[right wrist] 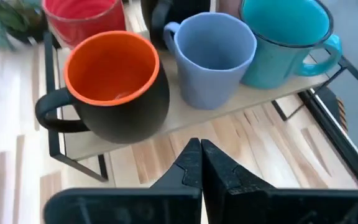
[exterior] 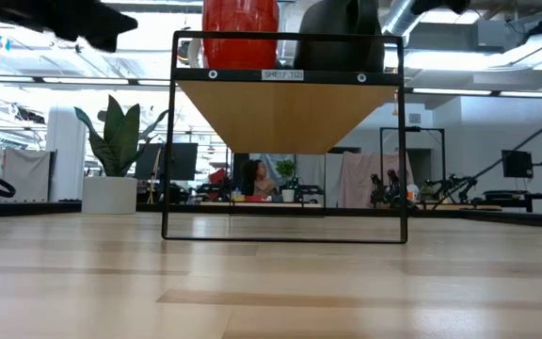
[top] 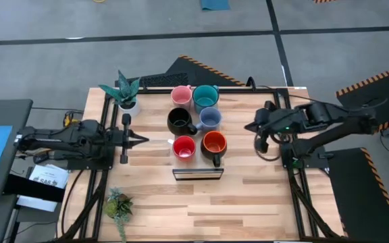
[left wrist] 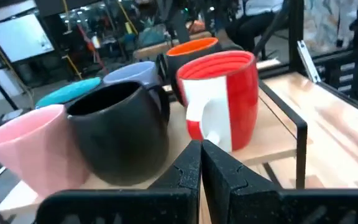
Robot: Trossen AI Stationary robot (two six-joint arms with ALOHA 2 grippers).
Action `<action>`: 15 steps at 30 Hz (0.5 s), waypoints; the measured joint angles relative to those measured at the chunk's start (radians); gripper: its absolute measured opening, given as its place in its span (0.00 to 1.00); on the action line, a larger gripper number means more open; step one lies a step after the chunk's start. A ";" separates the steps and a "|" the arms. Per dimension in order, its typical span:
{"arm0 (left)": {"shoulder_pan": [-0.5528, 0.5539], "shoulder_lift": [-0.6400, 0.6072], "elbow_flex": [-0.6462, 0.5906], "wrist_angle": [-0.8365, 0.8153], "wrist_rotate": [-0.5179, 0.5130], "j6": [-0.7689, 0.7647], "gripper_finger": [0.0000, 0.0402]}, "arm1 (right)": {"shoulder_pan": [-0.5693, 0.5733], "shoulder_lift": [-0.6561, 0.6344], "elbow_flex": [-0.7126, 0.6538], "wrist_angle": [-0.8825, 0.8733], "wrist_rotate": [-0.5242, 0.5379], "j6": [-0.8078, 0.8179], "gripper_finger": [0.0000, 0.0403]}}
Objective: Place coffee mugs
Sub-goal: Return to Home Position
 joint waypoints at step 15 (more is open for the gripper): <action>0.028 -0.077 -0.285 0.292 0.036 -0.118 0.00 | -0.002 -0.169 -0.286 0.231 -0.059 0.005 0.05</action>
